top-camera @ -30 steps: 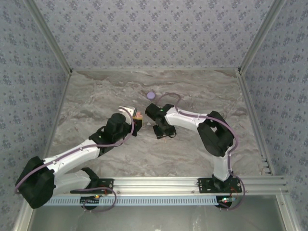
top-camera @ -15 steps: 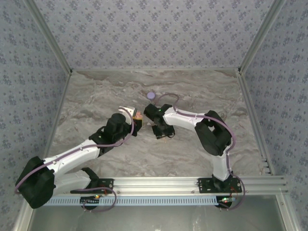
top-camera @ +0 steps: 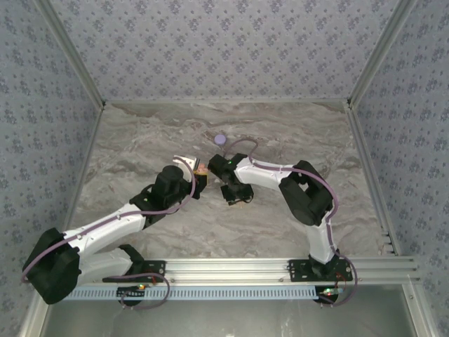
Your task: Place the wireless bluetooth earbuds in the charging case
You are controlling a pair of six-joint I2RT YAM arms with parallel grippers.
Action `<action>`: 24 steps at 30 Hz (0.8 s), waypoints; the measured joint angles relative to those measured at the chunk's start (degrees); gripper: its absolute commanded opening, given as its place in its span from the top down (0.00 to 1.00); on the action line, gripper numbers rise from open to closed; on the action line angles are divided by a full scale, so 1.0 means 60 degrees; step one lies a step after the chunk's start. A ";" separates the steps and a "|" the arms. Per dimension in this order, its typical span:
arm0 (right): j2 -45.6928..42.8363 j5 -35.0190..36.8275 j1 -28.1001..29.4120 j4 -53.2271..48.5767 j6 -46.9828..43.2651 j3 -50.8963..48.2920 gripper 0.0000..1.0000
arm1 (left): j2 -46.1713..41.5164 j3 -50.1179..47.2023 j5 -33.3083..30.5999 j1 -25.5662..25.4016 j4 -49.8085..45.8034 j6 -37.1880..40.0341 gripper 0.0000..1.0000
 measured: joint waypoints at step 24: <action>0.0073 0.0018 0.0015 -0.0022 -0.0248 0.0098 0.77 | 0.0004 0.0000 0.0000 0.0000 0.0004 0.0000 1.00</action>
